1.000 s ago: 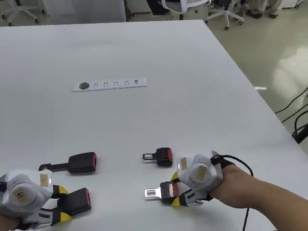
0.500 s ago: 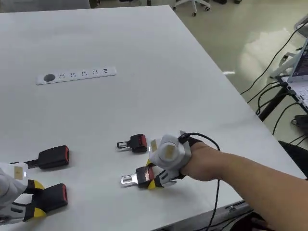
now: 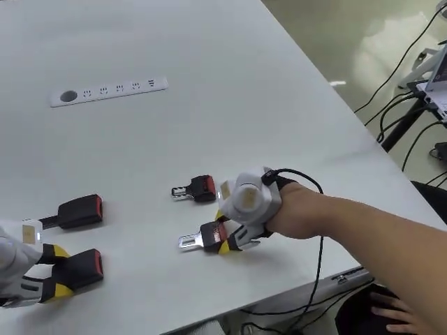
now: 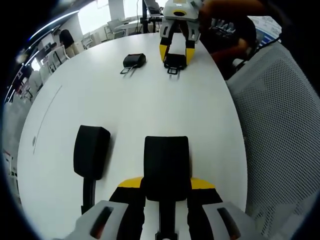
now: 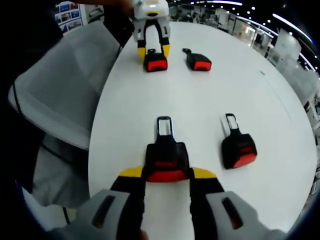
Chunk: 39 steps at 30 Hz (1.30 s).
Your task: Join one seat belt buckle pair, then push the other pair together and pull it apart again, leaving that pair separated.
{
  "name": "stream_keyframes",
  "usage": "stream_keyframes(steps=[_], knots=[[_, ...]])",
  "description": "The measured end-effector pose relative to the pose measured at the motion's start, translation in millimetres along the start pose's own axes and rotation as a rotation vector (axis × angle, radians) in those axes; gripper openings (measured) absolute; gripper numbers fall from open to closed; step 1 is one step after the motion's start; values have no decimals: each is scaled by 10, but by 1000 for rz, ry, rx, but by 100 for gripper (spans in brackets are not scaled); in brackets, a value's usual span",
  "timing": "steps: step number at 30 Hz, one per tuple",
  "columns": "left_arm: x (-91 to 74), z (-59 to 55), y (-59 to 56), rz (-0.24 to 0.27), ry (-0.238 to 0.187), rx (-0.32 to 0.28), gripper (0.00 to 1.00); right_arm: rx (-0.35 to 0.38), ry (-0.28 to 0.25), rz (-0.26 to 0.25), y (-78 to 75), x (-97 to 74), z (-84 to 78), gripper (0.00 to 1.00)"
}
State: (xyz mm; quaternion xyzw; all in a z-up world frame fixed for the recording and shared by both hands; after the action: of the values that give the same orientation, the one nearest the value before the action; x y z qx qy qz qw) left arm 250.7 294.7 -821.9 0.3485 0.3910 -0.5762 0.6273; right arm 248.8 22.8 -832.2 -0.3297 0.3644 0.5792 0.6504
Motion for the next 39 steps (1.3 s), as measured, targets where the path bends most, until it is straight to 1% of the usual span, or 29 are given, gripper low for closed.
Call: stream_keyframes(steps=[16,27,29,32,36,39], knots=[[-1,-5,-1,6,4,-5,33,-3,-9,4,-1,-3,-5,34],[0,0,-7,6,8,-3,33,13,4,0,7,-3,6,34],[0,-1,-6,6,9,-2,33,9,15,-5,9,6,23,34],[1,-3,-5,6,7,-3,33,16,13,-16,9,34,73,35],[1,-4,-6,7,5,-2,33,33,-1,-22,15,99,179,35],[0,-7,-6,5,1,0,33,48,-27,-31,19,167,287,35]])
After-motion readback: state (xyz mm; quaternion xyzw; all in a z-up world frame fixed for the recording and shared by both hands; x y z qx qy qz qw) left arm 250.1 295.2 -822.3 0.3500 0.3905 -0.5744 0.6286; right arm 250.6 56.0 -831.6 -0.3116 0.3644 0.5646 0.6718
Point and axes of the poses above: the centre of the closed fingertips' face, and the gripper's own axes: x roughly forward along the fingers, y roughly to its left, z roughly out of its top, the point moved 4 cm from there along -x, roughly backward along the fingers, and after that the axes turned 1 degree about -y, right-handed, at the moved point
